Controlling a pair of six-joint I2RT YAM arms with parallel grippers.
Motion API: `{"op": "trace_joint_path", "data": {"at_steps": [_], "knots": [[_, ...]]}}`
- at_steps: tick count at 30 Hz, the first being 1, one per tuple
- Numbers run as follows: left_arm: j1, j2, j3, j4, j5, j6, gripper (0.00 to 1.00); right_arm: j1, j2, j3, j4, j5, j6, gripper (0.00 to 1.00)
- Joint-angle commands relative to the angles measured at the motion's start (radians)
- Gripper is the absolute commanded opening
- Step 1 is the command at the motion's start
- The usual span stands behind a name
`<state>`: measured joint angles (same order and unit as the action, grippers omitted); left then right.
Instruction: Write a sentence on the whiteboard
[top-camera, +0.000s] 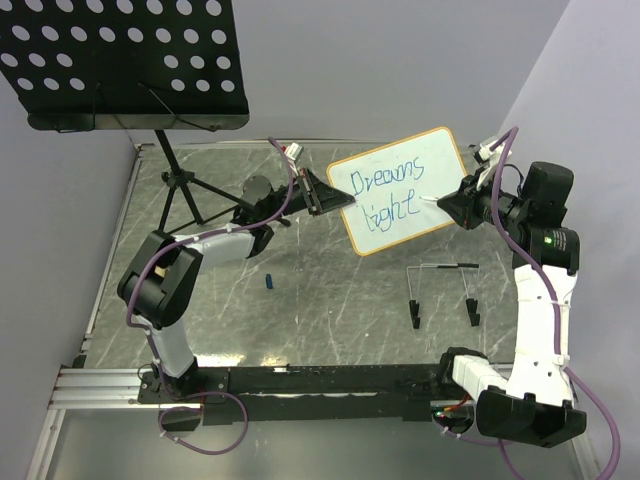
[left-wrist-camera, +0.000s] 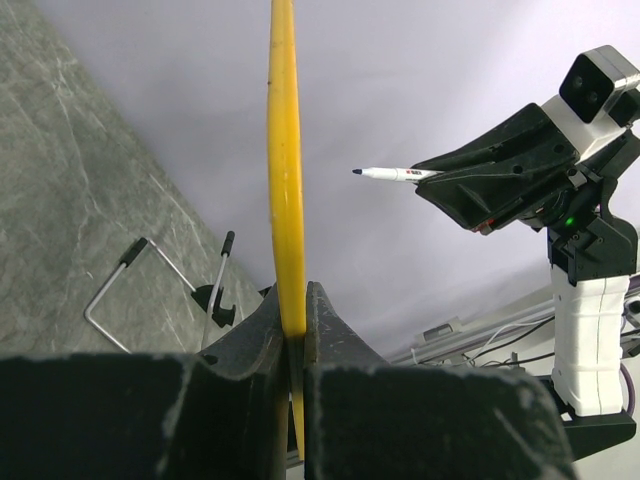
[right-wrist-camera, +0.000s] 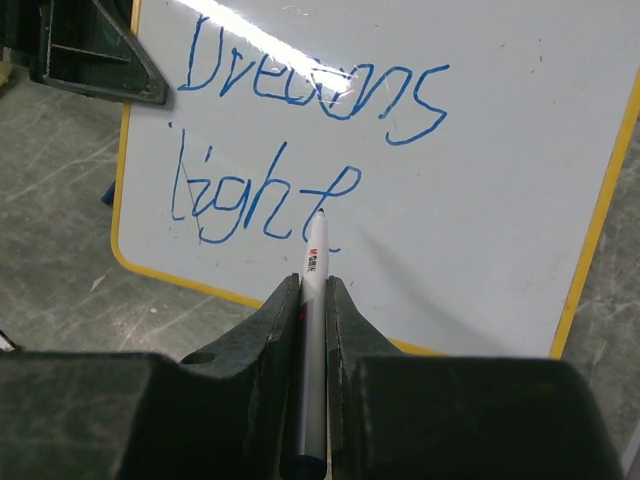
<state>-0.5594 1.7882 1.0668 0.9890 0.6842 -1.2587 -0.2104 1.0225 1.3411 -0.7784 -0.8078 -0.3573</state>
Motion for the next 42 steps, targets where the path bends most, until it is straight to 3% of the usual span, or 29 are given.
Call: {"op": "trace_joint_path", "data": {"at_steps": [1, 42], "knots": [[0.003, -0.079, 0.015, 0.142, -0.003, 0.001, 0.01, -0.007, -0.022, 0.046, 0.004, -0.019, -0.011, 0.00], [0.010, -0.079, 0.016, 0.168, 0.014, -0.015, 0.01, -0.006, 0.117, 0.093, 0.039, 0.078, -0.063, 0.00]]}}
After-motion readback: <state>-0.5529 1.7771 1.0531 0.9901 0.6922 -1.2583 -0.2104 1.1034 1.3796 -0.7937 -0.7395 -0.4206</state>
